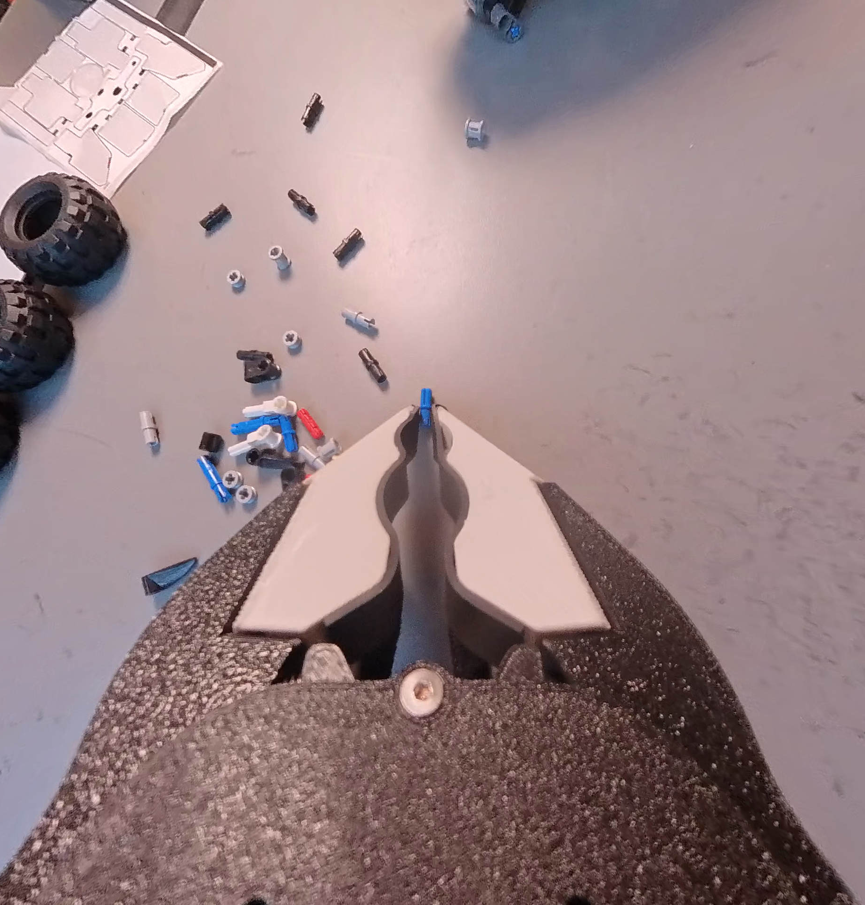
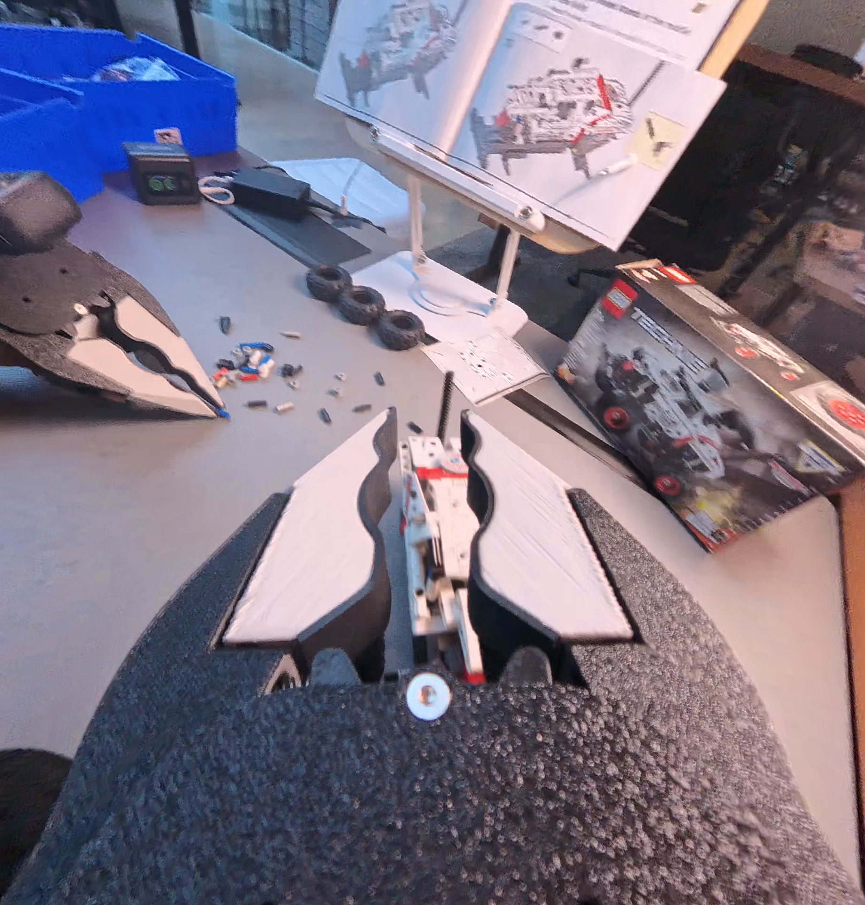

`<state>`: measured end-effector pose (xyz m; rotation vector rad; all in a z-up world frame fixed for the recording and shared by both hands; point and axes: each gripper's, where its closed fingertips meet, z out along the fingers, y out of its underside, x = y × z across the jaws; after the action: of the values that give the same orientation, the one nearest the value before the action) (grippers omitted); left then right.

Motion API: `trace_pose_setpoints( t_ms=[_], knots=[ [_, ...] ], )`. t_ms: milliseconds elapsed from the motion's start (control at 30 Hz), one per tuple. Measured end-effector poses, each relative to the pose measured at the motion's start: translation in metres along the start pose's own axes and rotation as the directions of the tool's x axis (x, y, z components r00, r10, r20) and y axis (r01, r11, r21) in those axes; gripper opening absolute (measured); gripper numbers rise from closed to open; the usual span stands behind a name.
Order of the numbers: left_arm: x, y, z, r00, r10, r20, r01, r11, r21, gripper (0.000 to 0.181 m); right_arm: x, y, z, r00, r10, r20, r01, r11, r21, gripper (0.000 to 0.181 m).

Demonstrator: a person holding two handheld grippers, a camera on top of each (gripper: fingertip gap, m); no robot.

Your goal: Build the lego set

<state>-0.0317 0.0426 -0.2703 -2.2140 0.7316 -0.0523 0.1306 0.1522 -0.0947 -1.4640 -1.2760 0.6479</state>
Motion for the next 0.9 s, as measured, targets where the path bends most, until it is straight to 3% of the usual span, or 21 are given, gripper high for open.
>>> trace_pose_setpoints(
  t_ms=[133,300,433,533,633,700,800,833,900],
  knots=[
    [-0.018,0.005,-0.003,0.995,-0.038,0.089,0.039,0.999,-0.008,0.002,0.012,0.042,-0.032,0.998,0.030,-0.053,-0.034,0.997,-0.074,0.022],
    [-0.056,0.005,-0.031,0.943,-0.216,0.254,0.200,0.976,0.090,0.014,-0.009,0.072,-0.034,0.997,0.080,-0.022,-0.082,0.992,-0.098,0.020],
    [-0.067,-0.008,-0.058,0.904,-0.358,0.234,0.306,0.924,0.230,0.027,-0.064,0.083,0.004,0.986,0.120,0.114,-0.102,0.984,-0.149,0.018],
    [-0.060,-0.024,-0.080,0.897,-0.404,0.181,0.336,0.887,0.317,0.031,-0.084,0.098,0.050,0.988,0.137,0.074,-0.113,0.958,-0.265,0.022],
    [-0.044,-0.031,-0.100,0.903,-0.409,0.134,0.343,0.872,0.349,0.032,-0.082,0.109,0.092,0.993,0.120,-0.005,-0.114,0.935,-0.337,0.022],
    [-0.038,-0.020,-0.113,0.902,-0.400,0.164,0.334,0.886,0.323,0.034,-0.073,0.118,0.110,0.994,0.091,-0.053,-0.105,0.912,-0.396,0.023],
    [-0.034,0.030,-0.125,0.883,-0.403,0.240,0.374,0.914,0.157,0.033,-0.069,0.128,0.120,0.992,0.116,-0.058,-0.130,0.881,-0.455,0.021],
    [-0.029,0.048,-0.126,0.874,-0.426,0.233,0.416,0.905,0.091,0.039,-0.067,0.127,0.121,0.990,0.120,-0.069,-0.138,0.879,-0.456,0.015],
    [-0.021,0.068,-0.132,0.847,-0.481,0.227,0.477,0.876,0.074,0.039,-0.062,0.130,0.123,0.991,0.106,-0.084,-0.133,0.873,-0.470,0.007]
  ],
)
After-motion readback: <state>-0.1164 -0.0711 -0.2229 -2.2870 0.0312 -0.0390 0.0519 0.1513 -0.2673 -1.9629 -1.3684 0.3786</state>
